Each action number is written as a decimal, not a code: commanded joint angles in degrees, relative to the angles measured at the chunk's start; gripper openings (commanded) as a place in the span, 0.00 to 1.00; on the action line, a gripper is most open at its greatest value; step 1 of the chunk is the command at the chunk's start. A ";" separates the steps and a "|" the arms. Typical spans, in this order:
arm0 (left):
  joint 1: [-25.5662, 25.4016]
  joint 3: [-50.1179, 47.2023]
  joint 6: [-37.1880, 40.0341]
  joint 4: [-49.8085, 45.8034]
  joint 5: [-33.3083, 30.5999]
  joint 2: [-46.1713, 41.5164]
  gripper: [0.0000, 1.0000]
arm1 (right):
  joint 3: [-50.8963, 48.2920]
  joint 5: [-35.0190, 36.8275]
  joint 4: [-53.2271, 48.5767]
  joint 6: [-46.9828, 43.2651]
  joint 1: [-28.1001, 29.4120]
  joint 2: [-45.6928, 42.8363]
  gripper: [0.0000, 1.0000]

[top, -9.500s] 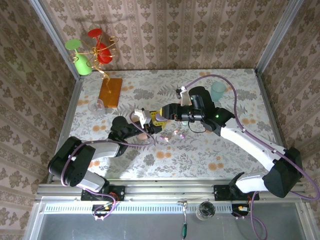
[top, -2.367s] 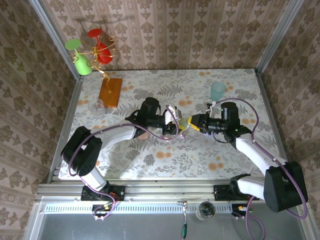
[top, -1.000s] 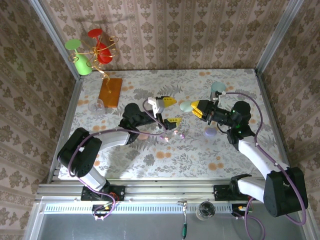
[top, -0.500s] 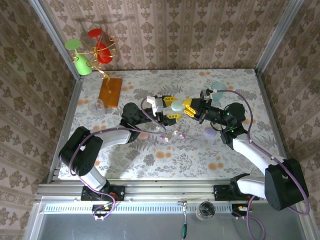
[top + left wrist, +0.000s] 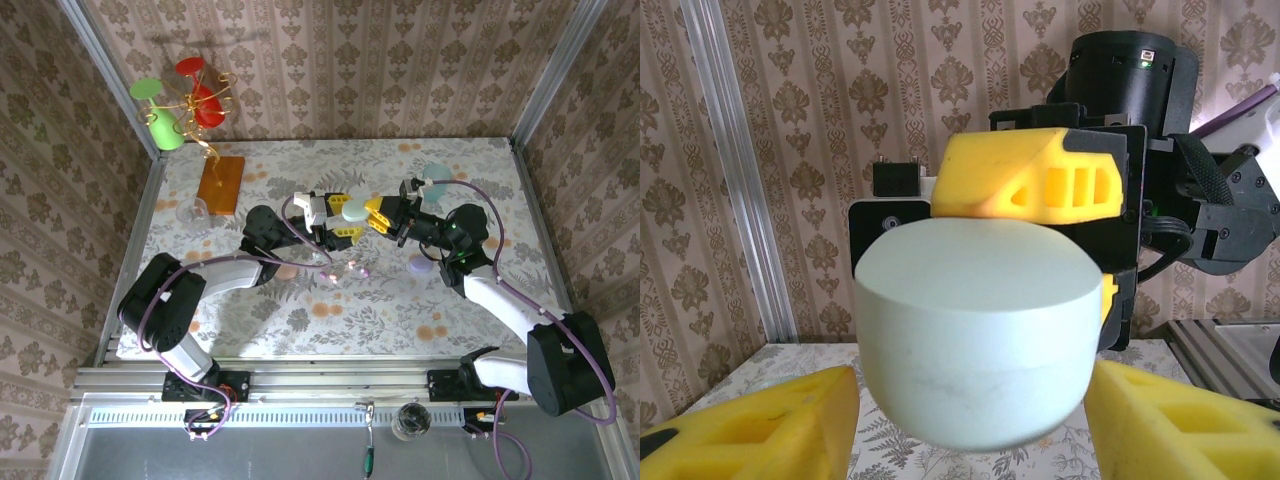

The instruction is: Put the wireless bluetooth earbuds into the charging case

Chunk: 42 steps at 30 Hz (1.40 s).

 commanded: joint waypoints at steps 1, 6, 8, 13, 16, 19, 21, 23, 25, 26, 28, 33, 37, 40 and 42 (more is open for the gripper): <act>-0.31 1.61 -0.87 2.32 0.88 -1.67 0.62 | 1.23 0.64 0.66 -1.16 0.25 0.47 0.10; -0.40 1.78 -0.98 2.38 1.14 -1.77 0.61 | 1.25 0.56 0.65 -1.54 0.23 1.17 0.10; -0.48 1.77 -0.98 2.37 1.23 -1.83 0.61 | 1.24 0.47 0.67 -1.59 0.22 1.43 0.10; -0.40 1.70 -0.98 2.37 1.17 -1.99 0.58 | 1.23 0.73 0.93 -1.50 0.25 1.59 0.10; -0.40 1.69 -0.98 2.32 1.24 -1.70 0.53 | 1.42 0.56 0.20 -1.97 0.28 1.44 0.09; -0.44 1.70 -1.07 2.33 1.48 -1.54 0.51 | 1.25 0.73 -1.22 -3.06 0.22 1.56 0.09; -0.42 1.79 -1.07 2.35 1.45 -1.36 0.50 | 1.48 0.58 -1.18 -3.03 0.14 1.95 0.09; -0.35 1.70 -1.07 2.33 1.45 -1.37 0.50 | 1.83 0.56 -1.27 -2.99 0.14 2.21 0.09; -0.31 1.54 -1.07 2.33 1.25 -1.33 0.50 | 1.94 0.51 -1.28 -2.97 0.16 2.27 0.09; -0.32 1.45 -1.03 2.35 1.15 -1.36 0.49 | 1.98 0.49 -1.31 -3.02 0.14 2.19 0.09; -0.32 1.34 -0.98 2.28 1.13 -1.22 0.45 | 2.11 0.47 -1.70 -3.08 0.15 2.20 0.09; -0.36 1.42 -1.19 2.32 1.25 -1.02 0.37 | 2.02 0.56 -2.73 -3.60 0.14 2.16 0.10; -0.01 1.17 -1.80 2.15 1.21 -0.95 0.37 | 2.48 0.82 -5.46 -5.63 -0.20 0.95 0.27; 0.53 0.67 -3.80 2.06 1.50 -1.03 0.37 | 3.68 1.99 -15.02 -12.26 -0.71 -2.27 0.47; 0.89 -0.30 -4.74 2.06 1.35 -1.38 0.37 | 5.50 3.49 -24.38 -19.27 -0.82 -4.98 0.56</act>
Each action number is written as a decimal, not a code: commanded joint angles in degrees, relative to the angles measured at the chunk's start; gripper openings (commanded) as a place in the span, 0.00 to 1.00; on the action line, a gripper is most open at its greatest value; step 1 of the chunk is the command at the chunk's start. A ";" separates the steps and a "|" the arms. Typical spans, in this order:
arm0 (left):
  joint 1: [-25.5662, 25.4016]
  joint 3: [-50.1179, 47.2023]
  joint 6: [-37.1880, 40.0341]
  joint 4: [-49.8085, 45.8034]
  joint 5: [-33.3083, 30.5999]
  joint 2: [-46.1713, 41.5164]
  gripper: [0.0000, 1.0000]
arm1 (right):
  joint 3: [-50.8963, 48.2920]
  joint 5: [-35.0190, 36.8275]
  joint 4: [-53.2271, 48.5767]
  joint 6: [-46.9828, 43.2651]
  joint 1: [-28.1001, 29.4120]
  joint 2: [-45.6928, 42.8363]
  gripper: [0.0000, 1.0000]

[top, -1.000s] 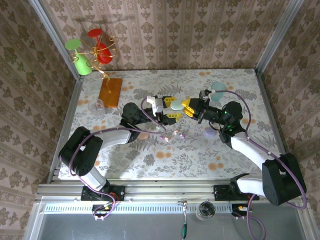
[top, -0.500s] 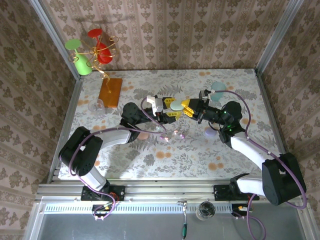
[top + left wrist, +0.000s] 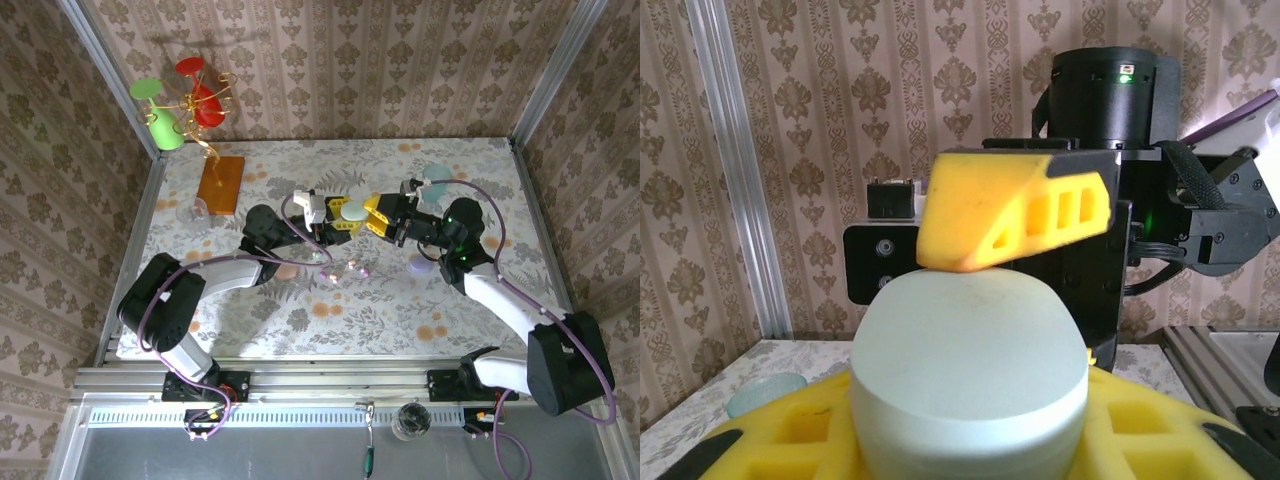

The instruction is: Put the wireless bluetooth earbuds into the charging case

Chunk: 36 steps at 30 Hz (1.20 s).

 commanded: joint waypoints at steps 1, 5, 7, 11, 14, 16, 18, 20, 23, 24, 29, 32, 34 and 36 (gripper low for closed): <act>0.92 -1.23 -2.87 2.23 1.31 -1.60 0.37 | 4.75 3.23 -17.44 -14.10 -0.39 -5.30 0.62; 1.29 -4.15 -3.30 1.93 1.05 -3.43 0.37 | 9.86 7.92 -36.39 -32.50 -0.31 -9.07 0.73; 1.39 -5.37 -3.67 1.59 1.44 -4.51 0.37 | 13.10 10.53 -45.60 -42.61 0.33 -10.39 0.77; 1.43 -7.12 -2.83 -2.97 3.59 -7.81 0.37 | 18.84 16.03 -59.76 -62.20 3.45 -12.64 0.81; 1.30 -7.79 -1.10 -7.90 5.51 -10.78 0.38 | 21.63 20.21 -66.37 -73.96 7.44 -13.05 0.83; 1.15 -7.94 0.36 -11.37 6.43 -12.34 0.38 | 22.72 23.49 -68.42 -79.82 10.60 -12.96 0.85; 0.89 -7.92 1.87 -14.54 6.64 -13.65 0.38 | 22.69 26.23 -68.11 -84.22 13.57 -12.62 0.86; 0.59 -7.83 2.85 -16.52 6.56 -14.38 0.38 | 22.60 29.25 -66.87 -86.50 16.13 -11.96 0.87; 0.17 -7.44 3.42 -17.15 6.29 -14.94 0.38 | 22.52 34.44 -64.66 -88.16 19.42 -10.79 0.87; 0.06 -7.36 3.42 -17.16 6.33 -15.13 0.38 | 22.45 36.19 -63.95 -88.48 20.24 -10.47 0.87; -0.29 -7.04 4.77 -18.92 6.61 -15.75 0.38 | 21.30 42.36 -59.74 -86.31 20.88 -10.88 0.87; -0.38 -7.34 5.66 -19.19 6.55 -15.85 0.38 | 20.62 44.23 -58.41 -85.29 20.88 -11.63 0.87; -0.46 -7.27 5.62 -19.19 6.62 -15.78 0.38 | 20.76 45.10 -58.39 -84.53 20.88 -11.56 0.87; -0.58 -7.13 5.68 -19.19 6.63 -15.63 0.38 | 20.89 45.74 -58.46 -83.60 20.90 -11.30 0.87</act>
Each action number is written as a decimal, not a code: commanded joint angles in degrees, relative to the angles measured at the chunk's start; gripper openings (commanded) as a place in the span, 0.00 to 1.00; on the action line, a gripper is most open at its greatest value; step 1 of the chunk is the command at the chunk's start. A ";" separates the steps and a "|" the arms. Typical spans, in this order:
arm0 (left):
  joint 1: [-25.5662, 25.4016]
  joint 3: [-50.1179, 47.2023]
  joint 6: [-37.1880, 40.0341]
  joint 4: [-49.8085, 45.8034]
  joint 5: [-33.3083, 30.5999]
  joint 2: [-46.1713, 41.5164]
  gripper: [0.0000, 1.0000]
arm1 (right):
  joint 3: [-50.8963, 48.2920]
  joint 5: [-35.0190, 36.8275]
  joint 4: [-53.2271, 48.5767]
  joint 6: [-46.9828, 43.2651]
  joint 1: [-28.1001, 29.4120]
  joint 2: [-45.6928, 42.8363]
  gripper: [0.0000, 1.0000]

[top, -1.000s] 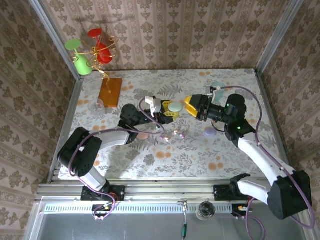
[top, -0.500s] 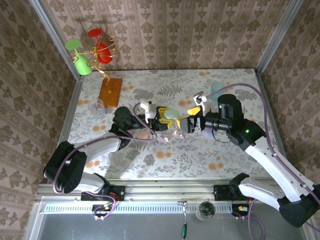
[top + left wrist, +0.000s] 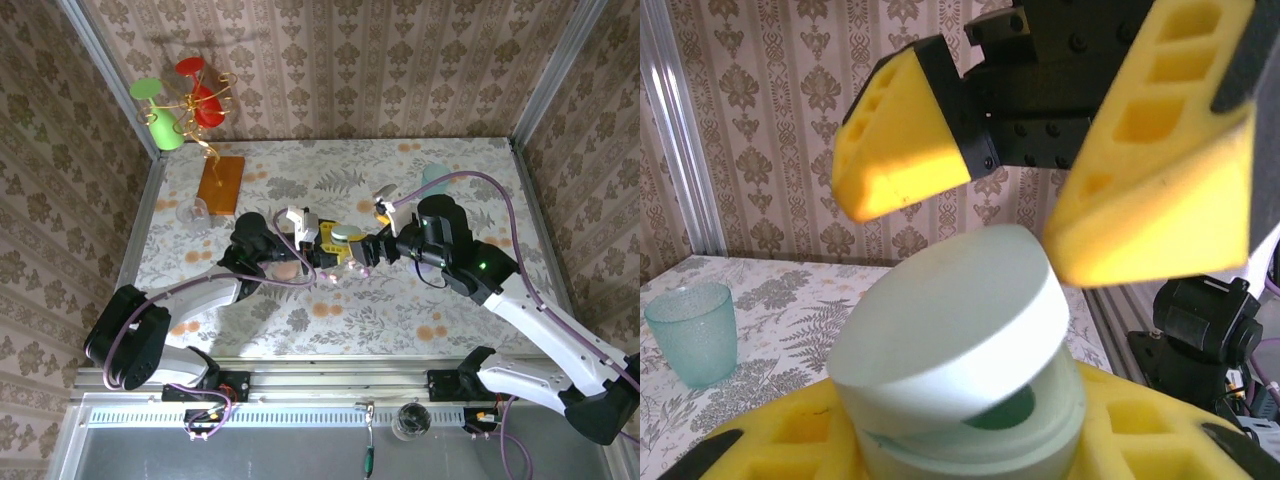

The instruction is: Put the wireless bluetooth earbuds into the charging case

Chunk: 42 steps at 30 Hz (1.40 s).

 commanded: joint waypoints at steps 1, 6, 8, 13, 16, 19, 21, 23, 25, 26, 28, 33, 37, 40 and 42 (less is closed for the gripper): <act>-0.44 0.32 1.80 0.73 1.86 -1.51 0.38 | -0.42 5.31 2.20 1.27 0.07 -0.26 0.86; -0.59 0.67 1.71 0.76 1.86 -1.62 0.38 | -0.33 6.48 2.43 2.60 0.07 0.10 0.86; -0.65 0.67 1.66 0.85 1.56 -1.51 0.38 | -0.29 7.16 2.55 3.23 -0.01 0.36 0.86; -0.83 0.76 1.66 1.45 1.87 -1.16 0.38 | 0.06 8.08 3.08 3.59 -0.02 0.63 0.86; -0.89 0.67 1.50 2.08 1.90 -0.82 0.38 | -0.09 8.41 3.18 4.09 -0.01 0.07 0.86; -0.79 0.59 1.36 3.32 1.61 0.19 0.38 | -0.93 8.30 3.46 4.78 -0.02 -1.55 0.86; -0.51 0.41 0.69 5.01 1.35 1.05 0.38 | -1.75 8.25 3.56 5.06 -0.09 -3.03 0.86; 0.17 -0.10 -0.36 7.19 0.62 1.94 0.38 | -3.07 7.90 3.82 5.64 -0.10 -5.09 0.86; 1.08 -0.59 -1.22 9.19 -0.06 2.65 0.38 | -4.60 7.81 4.60 6.66 -0.15 -7.19 0.86; 1.73 -0.86 -1.66 10.13 -0.39 3.03 0.38 | -5.78 7.83 5.35 7.67 -0.34 -8.58 0.86; 3.21 -0.91 -3.32 11.50 -0.35 3.79 0.38 | -7.88 8.16 6.62 11.36 -1.58 -10.56 0.86; 7.11 -1.82 -6.57 16.37 -0.72 4.65 0.37 | -12.31 8.16 6.54 23.38 -7.30 -12.17 0.84; 9.84 -3.64 -6.61 17.35 -5.02 2.72 0.37 | -14.92 3.49 6.24 31.43 -12.18 -9.09 0.83; 11.51 -4.96 -5.37 15.80 -7.72 0.56 0.37 | -15.19 0.93 6.49 36.34 -12.75 -4.25 0.82; 12.40 -5.88 -4.69 15.11 -9.38 -0.73 0.37 | -15.56 -1.56 8.48 39.51 -12.72 -0.25 0.81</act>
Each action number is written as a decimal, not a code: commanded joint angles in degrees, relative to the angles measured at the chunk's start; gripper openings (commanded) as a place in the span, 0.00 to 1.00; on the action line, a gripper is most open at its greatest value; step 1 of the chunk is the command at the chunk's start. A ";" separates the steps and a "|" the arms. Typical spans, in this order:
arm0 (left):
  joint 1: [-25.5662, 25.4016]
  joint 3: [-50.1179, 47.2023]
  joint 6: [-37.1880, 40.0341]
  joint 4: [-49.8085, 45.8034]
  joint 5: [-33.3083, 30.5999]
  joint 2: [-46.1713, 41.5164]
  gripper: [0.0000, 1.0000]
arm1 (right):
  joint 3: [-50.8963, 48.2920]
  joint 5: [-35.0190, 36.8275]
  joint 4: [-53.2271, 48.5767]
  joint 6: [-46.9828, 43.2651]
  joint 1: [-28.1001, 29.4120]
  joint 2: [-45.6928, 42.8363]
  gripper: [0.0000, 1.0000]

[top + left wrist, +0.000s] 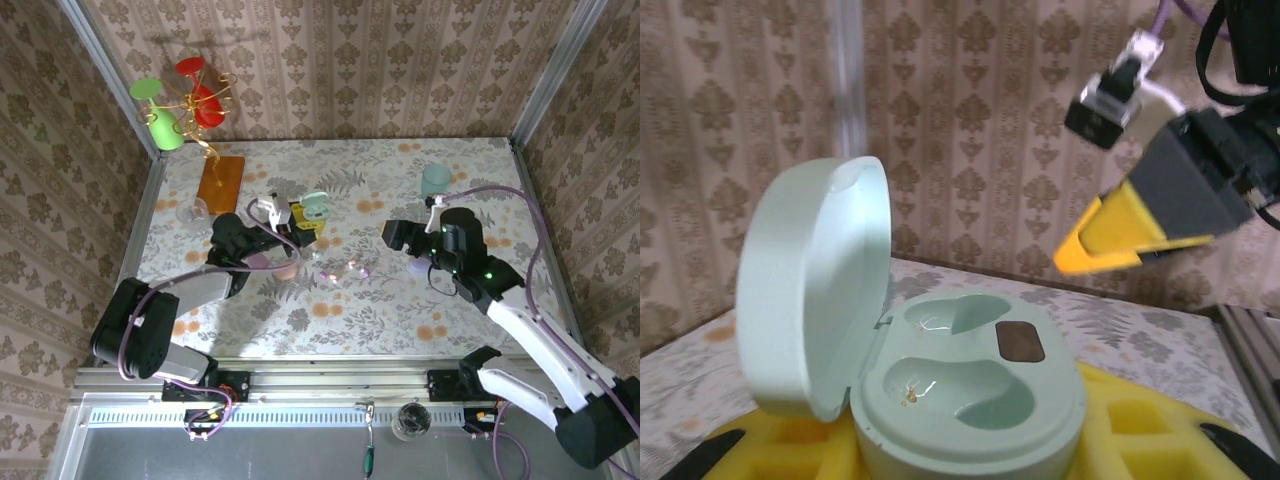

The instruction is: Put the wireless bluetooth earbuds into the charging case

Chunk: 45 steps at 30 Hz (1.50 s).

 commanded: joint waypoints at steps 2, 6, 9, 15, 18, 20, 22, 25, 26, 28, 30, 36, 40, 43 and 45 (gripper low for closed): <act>1.29 -1.96 0.69 1.74 -4.55 -4.39 0.37 | -1.47 -6.15 5.18 11.97 0.30 7.54 0.80; 3.63 -3.73 1.25 1.08 -7.38 -6.89 0.36 | -2.70 -4.54 11.23 17.54 1.81 14.10 0.73; 4.00 -4.62 2.28 -0.58 -8.43 -9.00 0.36 | -2.52 -4.11 15.38 20.62 3.17 19.31 0.65; 4.08 -4.55 5.78 -6.60 -7.91 -12.27 0.37 | -0.09 -1.97 19.69 24.79 7.34 29.14 0.52; 4.25 -4.82 6.40 -7.52 -8.51 -13.13 0.37 | 1.78 -0.99 21.63 27.70 9.32 33.66 0.47; 4.25 -4.82 6.32 -7.86 -8.23 -13.40 0.37 | 2.86 -0.91 23.43 29.78 10.55 36.43 0.45; 4.26 -4.74 6.13 -7.96 -7.81 -13.36 0.37 | 4.30 -1.57 25.01 31.58 11.63 39.75 0.43; 4.26 -4.73 5.83 -8.00 -6.94 -13.02 0.37 | 6.63 -2.63 27.08 33.46 13.13 44.12 0.43; 4.21 -4.71 5.77 -7.91 -6.73 -13.01 0.37 | 7.35 -2.80 27.49 33.92 13.48 45.15 0.43; 4.19 -4.82 5.79 -7.81 -6.17 -12.92 0.37 | 8.80 -3.42 28.47 34.92 14.13 47.88 0.43; 4.25 -4.91 5.73 -7.77 -5.96 -12.92 0.37 | 9.97 -4.01 29.49 35.56 14.52 49.86 0.42; 4.35 -5.09 5.95 -7.92 -5.40 -13.00 0.37 | 11.66 -4.41 30.94 37.76 14.66 54.19 0.40; 4.43 -5.09 6.22 -7.91 -5.29 -12.83 0.37 | 12.68 -5.02 31.10 38.49 14.58 56.30 0.39; 4.46 -5.04 6.31 -7.89 -5.30 -12.65 0.37 | 13.34 -5.68 31.84 39.08 14.59 57.72 0.37; 4.52 -5.09 6.33 -7.82 -5.30 -12.41 0.37 | 13.80 -5.86 32.14 39.19 14.46 58.37 0.36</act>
